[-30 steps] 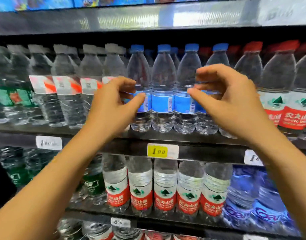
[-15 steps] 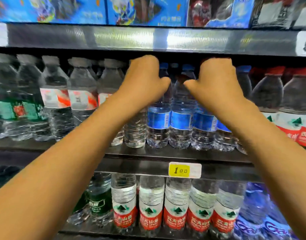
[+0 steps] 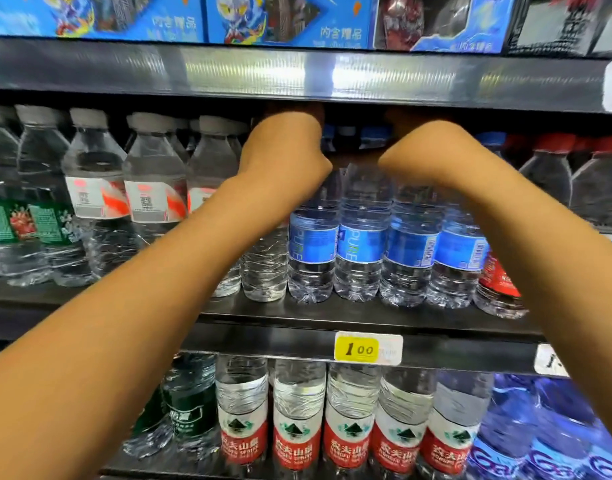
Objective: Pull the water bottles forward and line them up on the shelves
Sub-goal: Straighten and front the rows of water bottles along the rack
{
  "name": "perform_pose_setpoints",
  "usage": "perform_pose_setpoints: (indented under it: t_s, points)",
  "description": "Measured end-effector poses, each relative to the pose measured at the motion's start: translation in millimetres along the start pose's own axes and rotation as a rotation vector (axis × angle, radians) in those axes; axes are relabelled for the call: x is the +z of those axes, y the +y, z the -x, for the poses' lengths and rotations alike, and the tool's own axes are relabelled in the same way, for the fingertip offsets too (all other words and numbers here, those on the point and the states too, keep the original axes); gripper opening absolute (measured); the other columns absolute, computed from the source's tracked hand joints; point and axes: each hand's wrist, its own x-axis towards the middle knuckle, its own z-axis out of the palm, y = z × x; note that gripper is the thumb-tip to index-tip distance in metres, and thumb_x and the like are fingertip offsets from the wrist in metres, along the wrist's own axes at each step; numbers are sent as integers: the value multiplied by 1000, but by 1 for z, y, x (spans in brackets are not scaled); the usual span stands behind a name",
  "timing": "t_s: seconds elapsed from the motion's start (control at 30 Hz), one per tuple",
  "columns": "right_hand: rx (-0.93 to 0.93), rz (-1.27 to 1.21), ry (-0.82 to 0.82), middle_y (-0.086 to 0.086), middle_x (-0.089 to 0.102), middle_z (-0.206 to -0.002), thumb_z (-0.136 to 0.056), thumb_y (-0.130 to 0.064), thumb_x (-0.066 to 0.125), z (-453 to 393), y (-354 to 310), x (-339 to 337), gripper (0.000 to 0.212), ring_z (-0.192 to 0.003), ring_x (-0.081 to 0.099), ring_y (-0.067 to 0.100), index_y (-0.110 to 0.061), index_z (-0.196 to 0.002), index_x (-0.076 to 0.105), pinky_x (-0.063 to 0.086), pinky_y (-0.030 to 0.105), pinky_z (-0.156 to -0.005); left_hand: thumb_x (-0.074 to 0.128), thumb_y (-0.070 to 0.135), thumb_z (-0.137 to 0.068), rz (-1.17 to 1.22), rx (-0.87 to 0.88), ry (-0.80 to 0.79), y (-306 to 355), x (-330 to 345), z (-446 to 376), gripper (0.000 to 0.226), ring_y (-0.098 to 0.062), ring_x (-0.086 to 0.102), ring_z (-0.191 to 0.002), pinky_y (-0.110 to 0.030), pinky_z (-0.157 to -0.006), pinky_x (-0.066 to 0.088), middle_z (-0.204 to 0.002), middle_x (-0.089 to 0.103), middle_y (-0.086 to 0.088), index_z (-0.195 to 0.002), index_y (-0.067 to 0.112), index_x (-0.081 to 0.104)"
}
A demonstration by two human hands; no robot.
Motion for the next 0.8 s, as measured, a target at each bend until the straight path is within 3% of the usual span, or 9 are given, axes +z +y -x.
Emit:
perform_pose_setpoints:
  t_s: [0.1,0.23,0.3,0.37,0.5,0.6,0.67,0.73,0.8]
  points:
    - [-21,33,13,15,58,-76,-92,-22,54,0,2,1,32,-64,48,31,-2,-113,65,33,33,-55,68,35,-84,10,8,-7,1,-2,2,37,-38,61,-84,-34,-63,44,-96,68,-16,-111,11,66]
    - [-11,36,117,10,51,-65,-91,-28,58,-3,1,6,30,-58,45,27,-7,-69,57,31,33,-50,61,25,-88,5,-25,-177,-2,-11,-6,21,-31,48,-66,-31,-55,31,-75,57,-15,-87,4,63]
    - [-52,34,101,14,66,-89,-92,-30,60,-7,2,7,24,-78,59,32,-8,-89,69,49,39,-65,62,25,-88,-6,-44,-214,-4,-12,-9,24,-28,45,-61,-31,-52,31,-73,56,-17,-77,4,60]
    - [-56,28,75,17,67,-113,-91,-33,62,-10,6,3,35,-98,61,36,-9,-115,68,52,40,-82,64,30,-87,-18,-25,-187,-7,-9,-10,28,-33,54,-76,-32,-61,39,-93,67,-19,-98,5,68]
    - [-35,-129,-22,8,66,-121,-87,-44,67,-4,13,-10,47,-110,61,30,-17,-125,63,50,39,-93,66,35,-87,-34,41,-53,-6,-1,-7,32,-36,61,-89,-34,-63,39,-99,68,-17,-109,11,67]
    - [-50,-48,-35,11,67,-121,-89,-51,60,-2,9,-12,49,-108,62,32,-16,-122,67,50,43,-95,65,43,-87,-22,59,-8,-4,0,-3,40,-37,60,-86,-34,-62,39,-96,67,-15,-112,12,64]
    - [-58,6,11,10,69,-119,-91,-49,57,-1,5,-7,44,-104,63,32,-17,-118,69,52,41,-91,64,46,-88,-39,44,-24,-3,-4,-1,40,-36,54,-74,-32,-52,32,-72,56,-9,-101,8,60]
    - [-85,4,90,11,67,-121,-92,-42,58,-2,4,2,40,-104,62,34,-15,-120,66,53,41,-88,63,33,-87,-74,10,-103,-2,-8,-4,25,-34,47,-65,-32,-46,22,-59,40,-4,-89,9,57]
    - [-103,-7,141,14,64,-122,-92,-40,61,-2,4,8,43,-102,61,37,-13,-126,59,52,39,-81,62,21,-85,-89,-32,-165,-2,-10,-7,15,-29,39,-58,-33,-47,23,-58,38,-6,-86,7,61]
